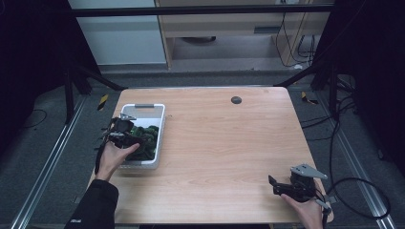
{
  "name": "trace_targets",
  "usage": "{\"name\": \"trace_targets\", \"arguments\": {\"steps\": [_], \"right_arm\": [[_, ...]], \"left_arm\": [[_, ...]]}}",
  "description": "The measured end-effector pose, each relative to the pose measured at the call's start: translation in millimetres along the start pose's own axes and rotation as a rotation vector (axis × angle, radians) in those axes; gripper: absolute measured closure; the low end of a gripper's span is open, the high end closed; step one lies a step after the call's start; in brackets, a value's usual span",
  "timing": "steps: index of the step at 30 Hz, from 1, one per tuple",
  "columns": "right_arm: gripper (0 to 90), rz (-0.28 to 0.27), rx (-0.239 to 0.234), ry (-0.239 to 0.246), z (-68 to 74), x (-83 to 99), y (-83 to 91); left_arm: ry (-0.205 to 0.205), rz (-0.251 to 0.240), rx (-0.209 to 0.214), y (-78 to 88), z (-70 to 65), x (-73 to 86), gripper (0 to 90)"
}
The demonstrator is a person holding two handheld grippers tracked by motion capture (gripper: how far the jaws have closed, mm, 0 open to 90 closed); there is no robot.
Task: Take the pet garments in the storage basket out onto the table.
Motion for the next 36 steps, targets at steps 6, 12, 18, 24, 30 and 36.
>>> {"name": "trace_targets", "arguments": {"steps": [6,12,18,24,30,36], "right_arm": [[6.9,0.003,-0.001,-0.002,-0.2,0.1,-0.1],[6.6,0.008,-0.005,-0.001,0.0,0.4,-0.6],[6.4,0.011,-0.005,0.001,0.1,0.5,-1.0],[6.2,0.014,-0.009,0.004,0.5,0.6,-1.2],[6.1,0.019,-0.012,-0.002,0.9,0.7,-1.0],[6.0,0.017,-0.01,0.002,0.6,0.5,-1.1]], "left_arm": [[-0.013,0.039,0.001,-6.3,-0.7,3.1,26.4],[-0.01,0.079,0.01,-10.7,1.7,6.3,36.3],[0.0,0.115,0.021,-12.4,2.5,8.7,49.2],[-0.002,0.169,0.03,-17.0,2.2,12.6,62.1],[0.009,0.176,0.031,-15.9,2.6,13.7,76.1],[0.008,0.152,0.038,-8.6,4.1,13.0,80.0]]}}
Point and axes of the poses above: each handheld gripper's, and its own axes: y roughly backward along the jaws, x roughly out of its underside, z roughly to its left, the point moved 4 cm from there along -y, roughly forward along the jaws, and after that the axes turned 3 degrees about -y, right-handed, at the moved point
